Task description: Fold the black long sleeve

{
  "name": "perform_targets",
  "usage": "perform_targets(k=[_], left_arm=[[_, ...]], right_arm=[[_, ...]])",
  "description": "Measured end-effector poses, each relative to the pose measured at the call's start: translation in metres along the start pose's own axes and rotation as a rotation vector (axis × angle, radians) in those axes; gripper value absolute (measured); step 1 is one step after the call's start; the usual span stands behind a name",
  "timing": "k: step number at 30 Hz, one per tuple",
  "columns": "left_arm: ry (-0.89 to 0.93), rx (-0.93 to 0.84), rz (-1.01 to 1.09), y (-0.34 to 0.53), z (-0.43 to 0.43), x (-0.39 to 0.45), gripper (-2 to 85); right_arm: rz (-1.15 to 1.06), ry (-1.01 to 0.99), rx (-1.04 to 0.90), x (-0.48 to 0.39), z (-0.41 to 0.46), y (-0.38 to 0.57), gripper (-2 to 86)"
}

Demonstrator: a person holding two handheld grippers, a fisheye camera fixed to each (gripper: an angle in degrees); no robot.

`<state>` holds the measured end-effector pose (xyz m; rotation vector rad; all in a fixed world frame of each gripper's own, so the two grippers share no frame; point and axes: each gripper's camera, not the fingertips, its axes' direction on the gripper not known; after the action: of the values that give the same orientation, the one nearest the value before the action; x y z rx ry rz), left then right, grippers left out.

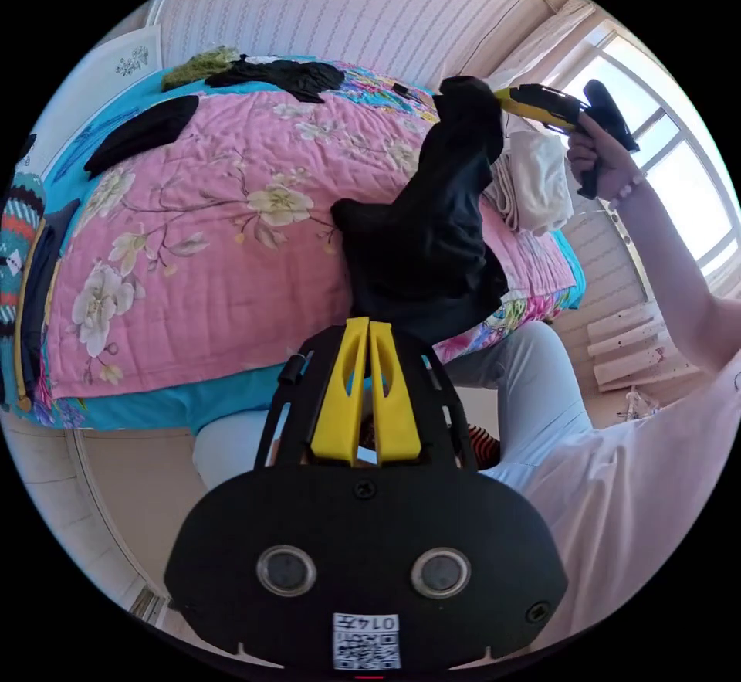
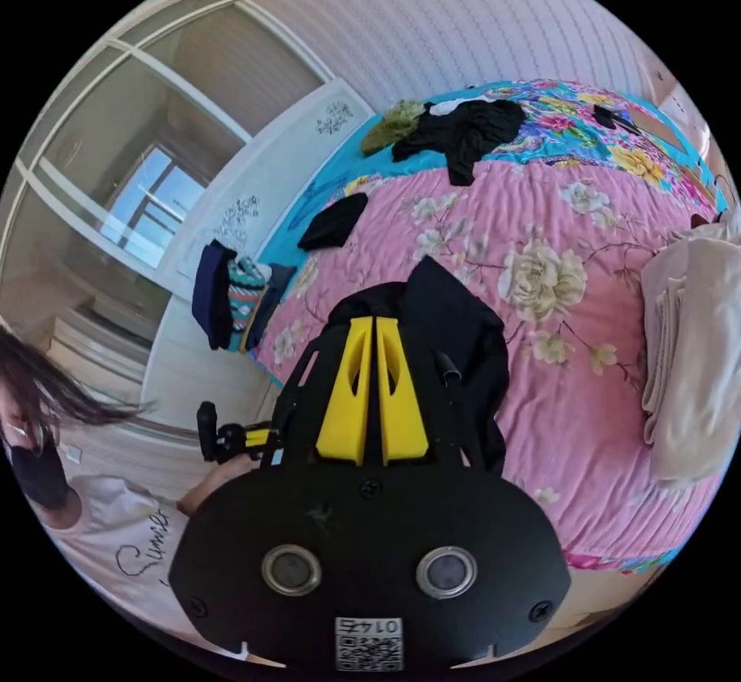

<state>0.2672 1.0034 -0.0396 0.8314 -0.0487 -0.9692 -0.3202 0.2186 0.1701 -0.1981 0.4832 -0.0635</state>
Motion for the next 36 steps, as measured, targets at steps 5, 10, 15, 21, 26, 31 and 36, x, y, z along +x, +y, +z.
perform_targets(k=[5,10,15,21,26,31,36], left_arm=[[-0.109,0.012,-0.071,-0.013,-0.012,-0.013,1.7],[-0.059,-0.042,-0.122,-0.010,-0.006,-0.019,7.5],[0.039,-0.170,-0.101,-0.020,0.034,-0.002,10.4],[-0.086,-0.313,-0.018,-0.037,0.057,0.030,3.8],[-0.078,-0.245,0.014,-0.032,0.027,0.053,-0.1],[-0.018,-0.188,0.046,-0.026,-0.005,0.077,6.9],[-0.023,-0.155,0.144,-0.030,-0.031,0.120,10.2]], right_arm=[[0.140,-0.017,0.176,0.060,-0.027,-0.009,6.1],[0.161,0.196,-0.003,0.105,-0.012,0.069,10.2],[0.276,0.270,-0.225,0.148,0.022,0.170,13.5],[0.317,0.230,-0.255,0.178,0.017,0.209,2.5],[0.357,0.030,-0.132,0.205,-0.040,0.236,1.1],[0.365,-0.022,-0.045,0.221,-0.086,0.264,0.8],[0.363,-0.037,-0.033,0.227,-0.098,0.283,0.7]])
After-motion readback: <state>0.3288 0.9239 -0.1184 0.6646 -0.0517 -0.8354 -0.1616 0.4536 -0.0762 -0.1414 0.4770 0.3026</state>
